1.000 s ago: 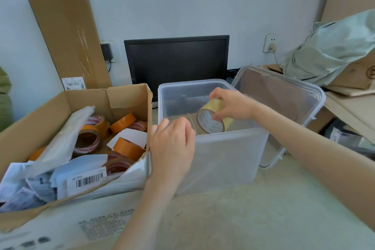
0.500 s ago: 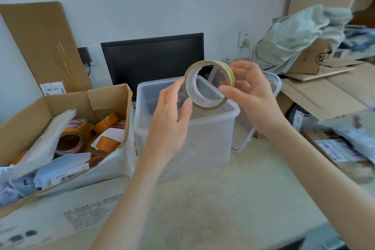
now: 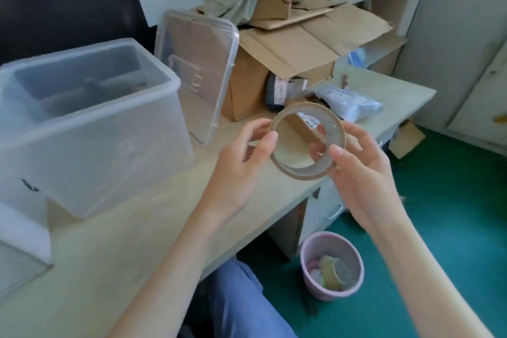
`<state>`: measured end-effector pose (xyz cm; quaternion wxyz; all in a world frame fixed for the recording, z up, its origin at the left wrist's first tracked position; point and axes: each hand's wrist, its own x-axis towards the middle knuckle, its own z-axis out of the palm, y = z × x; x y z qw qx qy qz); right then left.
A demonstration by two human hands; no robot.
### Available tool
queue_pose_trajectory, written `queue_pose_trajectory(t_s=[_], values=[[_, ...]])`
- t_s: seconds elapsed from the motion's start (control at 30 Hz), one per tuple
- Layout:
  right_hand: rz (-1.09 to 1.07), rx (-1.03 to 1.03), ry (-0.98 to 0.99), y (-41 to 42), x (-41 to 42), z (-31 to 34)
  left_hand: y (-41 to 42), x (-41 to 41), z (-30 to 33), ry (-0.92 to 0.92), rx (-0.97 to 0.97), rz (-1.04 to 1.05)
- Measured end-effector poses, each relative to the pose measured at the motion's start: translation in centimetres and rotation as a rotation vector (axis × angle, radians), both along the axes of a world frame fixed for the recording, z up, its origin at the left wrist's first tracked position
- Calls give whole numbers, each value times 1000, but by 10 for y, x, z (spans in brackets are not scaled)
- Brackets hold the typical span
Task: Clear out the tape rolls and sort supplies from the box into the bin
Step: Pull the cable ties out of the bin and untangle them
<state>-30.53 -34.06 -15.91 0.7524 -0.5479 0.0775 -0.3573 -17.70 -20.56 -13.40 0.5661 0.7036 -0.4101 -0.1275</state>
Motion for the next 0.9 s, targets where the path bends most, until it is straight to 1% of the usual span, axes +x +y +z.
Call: queue_pose_trajectory(t_s=[0.1, 0.2, 0.3, 0.37, 0.5, 0.6, 0.67, 0.73, 0.8, 0.9], values=[[-88, 89, 65, -17, -38, -31, -29, -27, -25, 51, 69, -94], [-139, 141, 170, -33, -70, -65, -52, -49, -59, 83, 160, -201], [-140, 187, 308, -50, -97, -102, -72, -63, -107, 107, 298, -308], [-119, 211, 406, -59, -108, -131, -84, -69, -144, 183, 387, -332], [-109, 352, 568, -67, -113, -206, -102, -73, -218, 506, 502, -283], [-139, 481, 709, -66, -104, -260, -114, -75, -263, 771, 617, -134], [-179, 576, 779, -68, -91, -290, -123, -74, -289, 912, 675, -45], [-214, 684, 817, -73, -77, -316, -133, -71, -307, 967, 730, -8], [-263, 813, 833, -83, -65, -337, -141, -67, -320, 973, 771, -22], [-361, 1028, 815, -96, -50, -357, -147, -56, -330, 904, 861, -68]])
